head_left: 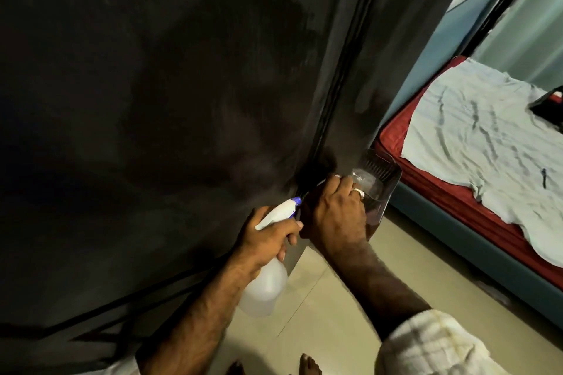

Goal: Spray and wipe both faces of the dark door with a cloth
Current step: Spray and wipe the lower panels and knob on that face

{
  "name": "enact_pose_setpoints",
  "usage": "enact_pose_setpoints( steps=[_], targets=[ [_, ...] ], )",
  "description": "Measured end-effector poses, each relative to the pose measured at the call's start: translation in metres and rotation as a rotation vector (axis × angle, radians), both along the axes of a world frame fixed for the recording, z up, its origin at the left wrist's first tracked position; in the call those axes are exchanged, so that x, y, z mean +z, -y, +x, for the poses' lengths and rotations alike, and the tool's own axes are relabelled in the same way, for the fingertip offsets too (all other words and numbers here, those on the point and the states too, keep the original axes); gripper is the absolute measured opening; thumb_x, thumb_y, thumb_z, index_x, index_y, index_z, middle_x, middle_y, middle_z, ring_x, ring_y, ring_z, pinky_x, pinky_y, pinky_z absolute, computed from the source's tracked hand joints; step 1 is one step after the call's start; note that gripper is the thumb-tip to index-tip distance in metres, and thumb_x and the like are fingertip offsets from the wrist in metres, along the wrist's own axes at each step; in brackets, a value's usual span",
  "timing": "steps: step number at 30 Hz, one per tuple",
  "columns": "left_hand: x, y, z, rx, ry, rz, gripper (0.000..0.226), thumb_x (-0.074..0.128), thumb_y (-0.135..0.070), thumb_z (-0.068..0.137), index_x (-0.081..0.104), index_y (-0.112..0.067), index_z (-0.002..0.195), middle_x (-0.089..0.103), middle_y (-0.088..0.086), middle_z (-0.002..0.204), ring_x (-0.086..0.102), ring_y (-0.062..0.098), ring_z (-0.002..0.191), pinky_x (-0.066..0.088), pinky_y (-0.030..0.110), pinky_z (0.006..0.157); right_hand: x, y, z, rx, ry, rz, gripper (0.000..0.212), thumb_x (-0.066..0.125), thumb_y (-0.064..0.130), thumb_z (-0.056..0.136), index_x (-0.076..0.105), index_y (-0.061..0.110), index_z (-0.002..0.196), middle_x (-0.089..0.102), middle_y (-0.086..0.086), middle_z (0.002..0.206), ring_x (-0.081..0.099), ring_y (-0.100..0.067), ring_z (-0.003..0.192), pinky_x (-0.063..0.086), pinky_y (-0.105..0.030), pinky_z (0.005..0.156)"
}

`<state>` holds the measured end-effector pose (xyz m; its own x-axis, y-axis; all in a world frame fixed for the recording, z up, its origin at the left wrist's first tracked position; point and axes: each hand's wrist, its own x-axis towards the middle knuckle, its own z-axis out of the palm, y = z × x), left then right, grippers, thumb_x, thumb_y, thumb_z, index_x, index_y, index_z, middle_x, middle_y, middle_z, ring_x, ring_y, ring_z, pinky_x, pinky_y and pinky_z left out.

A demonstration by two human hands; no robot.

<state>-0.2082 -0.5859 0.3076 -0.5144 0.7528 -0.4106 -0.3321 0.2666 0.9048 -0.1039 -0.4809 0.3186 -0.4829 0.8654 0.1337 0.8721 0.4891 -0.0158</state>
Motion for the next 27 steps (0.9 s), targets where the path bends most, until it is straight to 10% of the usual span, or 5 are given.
enact_pose_setpoints(
  steps=[7,11,16,20,27],
  targets=[
    [0.013,-0.012,0.010,0.149,-0.045,-0.038,0.039,0.077,-0.007,0.088,0.056,0.002,0.120,0.064,0.015,0.068,0.042,0.020,0.042,0.037,0.028,0.044,0.012,-0.067,0.023,-0.145,-0.506,-0.680,0.055,0.084,0.051,0.080,0.071,0.005,0.108,0.074,-0.005,0.095,0.072,-0.023,0.082,0.061,-0.038,0.075],
    [0.022,-0.014,0.024,0.254,-0.087,-0.055,0.037,0.076,-0.007,0.088,0.060,0.003,0.120,0.065,0.014,0.069,0.045,0.021,0.045,0.040,0.029,0.045,-0.019,-0.102,0.031,-0.168,-1.078,-1.776,0.039,0.085,0.024,0.069,0.065,0.005,0.097,0.053,-0.007,0.063,0.055,-0.021,0.052,0.054,-0.036,0.055],
    [0.038,-0.006,0.041,0.348,-0.158,-0.079,0.012,0.070,-0.003,0.092,0.068,0.005,0.100,0.063,0.018,0.070,0.045,0.018,0.042,0.041,0.032,0.050,-0.064,-0.095,0.036,-0.002,-1.221,-2.570,0.047,0.087,0.025,0.076,0.063,0.002,0.110,0.055,-0.018,0.100,0.057,-0.022,0.069,0.046,-0.021,0.049],
    [0.041,0.001,0.053,0.397,-0.156,-0.099,0.017,0.072,-0.004,0.093,0.070,0.000,0.108,0.066,0.014,0.072,0.050,0.015,0.044,0.047,0.030,0.050,-0.057,-0.099,0.039,-0.052,-1.300,-2.222,0.036,0.072,0.035,0.095,0.073,0.007,0.117,0.064,-0.014,0.087,0.070,-0.035,0.085,0.062,-0.045,0.081],
    [0.042,-0.007,0.066,0.444,-0.138,-0.075,0.019,0.073,-0.004,0.093,0.068,-0.004,0.111,0.066,0.015,0.072,0.050,0.015,0.044,0.047,0.031,0.050,-0.032,-0.106,0.033,-0.187,-1.027,-1.406,0.053,0.086,0.054,0.084,0.079,0.006,0.106,0.082,-0.012,0.092,0.080,-0.028,0.082,0.064,-0.038,0.071]
  ],
)
